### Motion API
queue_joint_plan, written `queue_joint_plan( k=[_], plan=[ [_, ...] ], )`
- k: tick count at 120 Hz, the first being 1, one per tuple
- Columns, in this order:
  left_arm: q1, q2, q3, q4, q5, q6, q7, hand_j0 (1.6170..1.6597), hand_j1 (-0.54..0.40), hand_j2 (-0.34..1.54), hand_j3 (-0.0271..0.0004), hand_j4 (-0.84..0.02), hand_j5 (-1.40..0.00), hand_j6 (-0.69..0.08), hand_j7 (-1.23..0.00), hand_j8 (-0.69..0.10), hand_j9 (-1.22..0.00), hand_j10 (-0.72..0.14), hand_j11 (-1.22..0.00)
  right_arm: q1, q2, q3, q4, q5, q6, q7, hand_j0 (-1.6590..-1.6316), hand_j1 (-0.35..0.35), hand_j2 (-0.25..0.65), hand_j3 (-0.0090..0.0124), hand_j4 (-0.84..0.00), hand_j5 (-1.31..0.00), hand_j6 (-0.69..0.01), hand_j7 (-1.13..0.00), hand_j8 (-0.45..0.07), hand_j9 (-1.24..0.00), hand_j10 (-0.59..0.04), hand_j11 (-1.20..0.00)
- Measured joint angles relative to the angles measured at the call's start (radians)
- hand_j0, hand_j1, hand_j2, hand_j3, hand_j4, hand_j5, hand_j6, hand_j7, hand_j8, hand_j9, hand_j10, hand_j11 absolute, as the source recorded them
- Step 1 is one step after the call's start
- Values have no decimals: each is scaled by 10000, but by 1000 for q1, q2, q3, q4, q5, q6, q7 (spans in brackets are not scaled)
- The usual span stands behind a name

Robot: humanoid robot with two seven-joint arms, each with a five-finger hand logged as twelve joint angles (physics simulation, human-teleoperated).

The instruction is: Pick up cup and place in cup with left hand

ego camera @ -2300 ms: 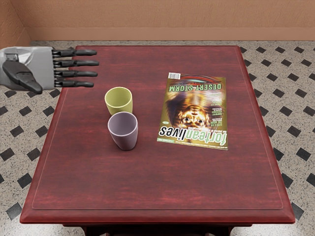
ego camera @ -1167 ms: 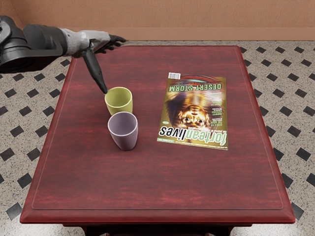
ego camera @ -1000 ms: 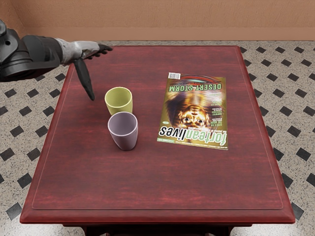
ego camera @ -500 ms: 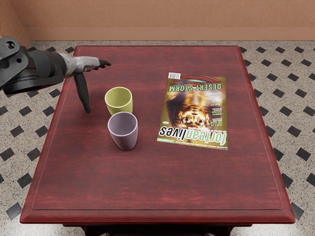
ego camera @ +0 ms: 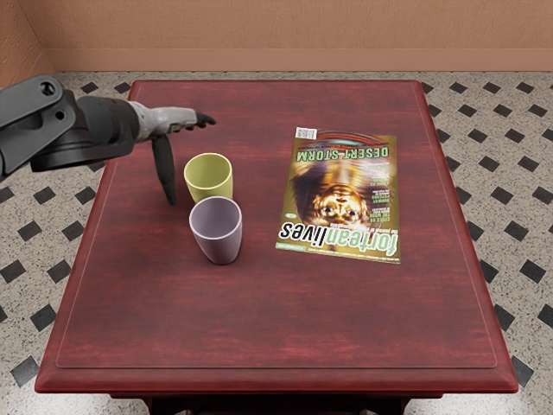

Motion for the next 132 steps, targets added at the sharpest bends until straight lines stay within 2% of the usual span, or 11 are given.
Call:
queue_joint_plan(
  k=[19,28,33,52,73,95,132],
  plan=[
    [-20,0,1,-30,4,-80,0,16581,3026,92,0,-424,-519,-434,-517,-431,-516,-419,-515,0,0,1,0,0,0,0,-16581,-3491,2,0,-6,-1,-8,0,-6,-1,-4,-1],
    [-52,-5,8,-31,12,-104,0,16581,2934,108,0,-501,-618,-512,-616,-508,-615,-496,-614,0,0,0,0,0,0,0,-16581,-3491,2,0,-6,-1,-8,0,-6,-1,-4,-1],
    [-67,-10,24,-30,20,-110,0,16581,2880,114,0,-542,-675,-551,-674,-548,-673,-537,-672,0,0,0,0,0,0,0,-16581,-3491,2,0,-6,-1,-9,0,-6,-1,-4,-1],
    [-70,-48,62,-26,56,-119,0,16581,2671,149,0,-716,-900,-725,-899,-722,-898,-711,-897,1,0,0,0,0,0,0,-16581,-3491,2,0,-6,-1,-9,0,-7,-1,-4,-1],
    [-116,-67,110,-22,71,-122,0,16581,2524,173,0,-837,-1059,-846,-1058,-843,-1057,-832,-1056,1,0,0,0,0,0,0,-16581,-3491,2,0,-6,-1,-9,0,-7,-1,-5,-1],
    [-118,-68,151,-21,74,-123,0,16581,2326,206,0,-1003,-1274,-1012,-1273,-1009,-1272,-998,-1271,1,0,0,0,0,0,0,-16581,-3491,2,0,-6,-1,-9,0,-7,-1,-5,-1],
    [-110,-85,162,-2,106,-87,0,16581,999,430,0,-2110,-2713,-2119,-2711,-2116,-2710,-2105,-2709,1,0,0,0,0,0,0,-16581,-3491,2,0,-6,-1,-9,0,-7,-1,-4,-1]
  ],
)
